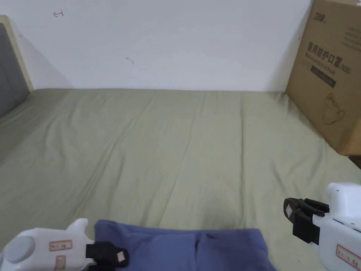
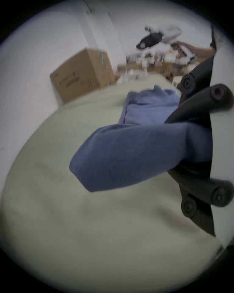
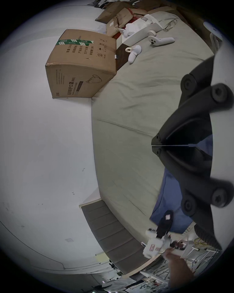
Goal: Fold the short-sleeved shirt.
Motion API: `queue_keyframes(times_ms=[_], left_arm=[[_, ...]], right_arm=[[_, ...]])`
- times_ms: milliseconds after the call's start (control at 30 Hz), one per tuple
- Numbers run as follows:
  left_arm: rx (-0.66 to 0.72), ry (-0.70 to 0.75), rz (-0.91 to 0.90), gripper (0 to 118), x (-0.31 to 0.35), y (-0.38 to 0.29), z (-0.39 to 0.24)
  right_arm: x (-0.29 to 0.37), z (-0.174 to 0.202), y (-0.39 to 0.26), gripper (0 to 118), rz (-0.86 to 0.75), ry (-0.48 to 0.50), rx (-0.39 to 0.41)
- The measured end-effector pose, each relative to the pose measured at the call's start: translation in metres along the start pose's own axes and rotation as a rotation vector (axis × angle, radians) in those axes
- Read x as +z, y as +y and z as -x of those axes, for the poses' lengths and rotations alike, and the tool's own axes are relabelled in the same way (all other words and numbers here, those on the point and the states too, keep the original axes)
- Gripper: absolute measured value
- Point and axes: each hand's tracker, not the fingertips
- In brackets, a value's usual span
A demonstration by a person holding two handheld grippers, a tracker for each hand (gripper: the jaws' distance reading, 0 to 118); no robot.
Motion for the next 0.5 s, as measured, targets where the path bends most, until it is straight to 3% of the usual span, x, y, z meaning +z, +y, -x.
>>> queue_keyframes(times_ms=[67, 167, 233, 300, 500], left_arm=[[-0.016, 0.232, -0.034, 4, 0.039, 0.005, -0.01], [-0.144, 0.418, -0.089, 4, 0.072, 0.003, -0.039], [-0.134, 0.391, -0.137, 4, 0.08, -0.006, -0.059], [-0.056, 0.275, -0.16, 4, 0.08, -0.011, -0.075], [-0.1, 0.165, -0.033, 4, 0.006, -0.008, -0.136]], right_arm=[[0.0, 0.001, 0.002, 0, -0.006, 0.013, -0.003], [0.001, 0.002, 0.003, 0, -0.015, 0.031, -0.012], [0.003, 0.004, 0.003, 0, -0.024, 0.044, -0.018], [0.007, 0.005, 0.003, 0, -0.03, 0.052, -0.019], [0.016, -0.002, 0.001, 0, -0.028, 0.049, -0.02]])
